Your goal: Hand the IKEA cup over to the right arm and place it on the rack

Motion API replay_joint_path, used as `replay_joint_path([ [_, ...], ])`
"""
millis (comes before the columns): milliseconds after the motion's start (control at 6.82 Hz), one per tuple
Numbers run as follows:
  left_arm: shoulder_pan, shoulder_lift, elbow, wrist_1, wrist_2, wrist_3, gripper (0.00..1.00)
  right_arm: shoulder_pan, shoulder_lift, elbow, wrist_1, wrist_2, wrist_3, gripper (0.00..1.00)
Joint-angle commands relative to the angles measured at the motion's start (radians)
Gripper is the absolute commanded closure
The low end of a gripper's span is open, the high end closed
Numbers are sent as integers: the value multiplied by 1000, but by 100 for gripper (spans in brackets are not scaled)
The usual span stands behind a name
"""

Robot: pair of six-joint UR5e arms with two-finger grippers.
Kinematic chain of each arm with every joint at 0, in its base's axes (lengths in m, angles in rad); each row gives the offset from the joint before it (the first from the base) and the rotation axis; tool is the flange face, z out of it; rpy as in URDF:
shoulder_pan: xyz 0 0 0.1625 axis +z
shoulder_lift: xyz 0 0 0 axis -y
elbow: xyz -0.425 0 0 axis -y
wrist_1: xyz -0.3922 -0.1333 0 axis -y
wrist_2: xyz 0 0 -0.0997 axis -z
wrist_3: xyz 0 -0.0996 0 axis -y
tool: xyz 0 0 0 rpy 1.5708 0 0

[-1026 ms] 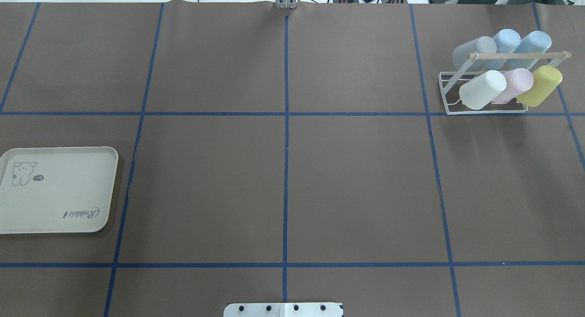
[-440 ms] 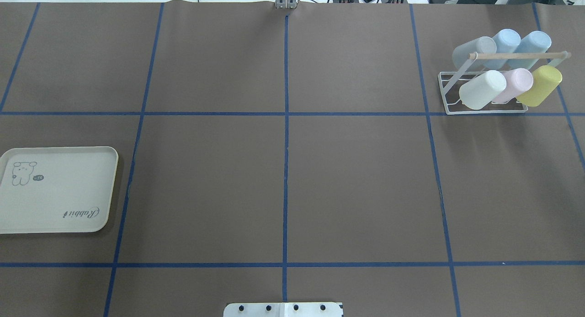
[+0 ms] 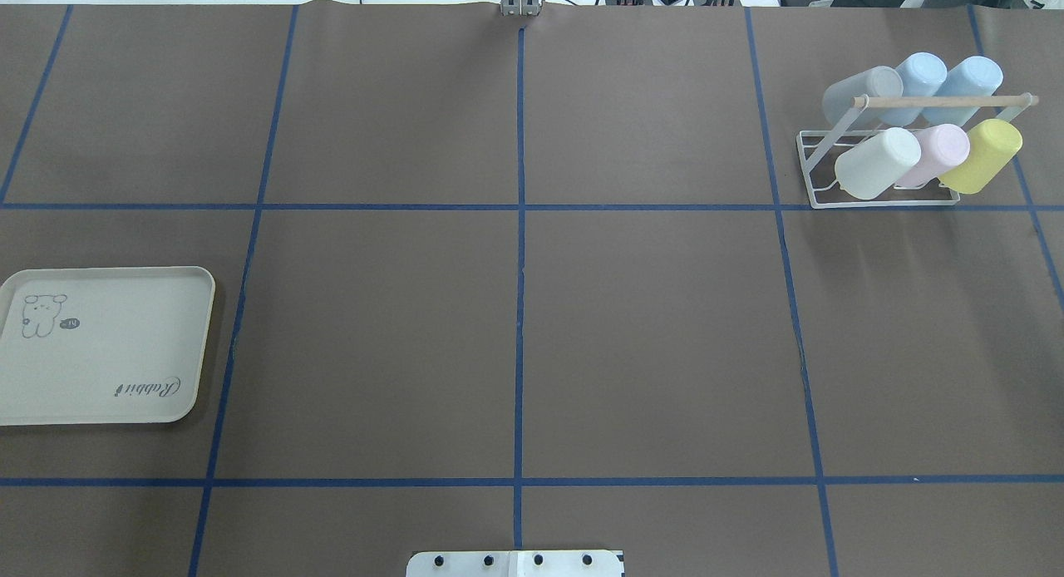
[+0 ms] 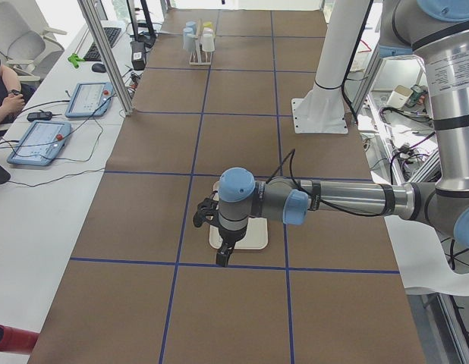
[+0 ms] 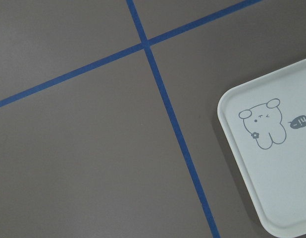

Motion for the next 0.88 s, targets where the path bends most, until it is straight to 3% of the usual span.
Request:
replay_joint_path([
  [0, 0, -2, 6, -1, 0, -2, 0, 18, -52, 66, 33, 1, 44, 0],
  [440, 0, 1, 6, -2, -1, 0, 0, 23, -95, 59, 213, -2, 198, 0],
  [733, 0, -10, 27, -2, -1, -2, 0, 23, -102, 58, 246, -4, 207, 0],
])
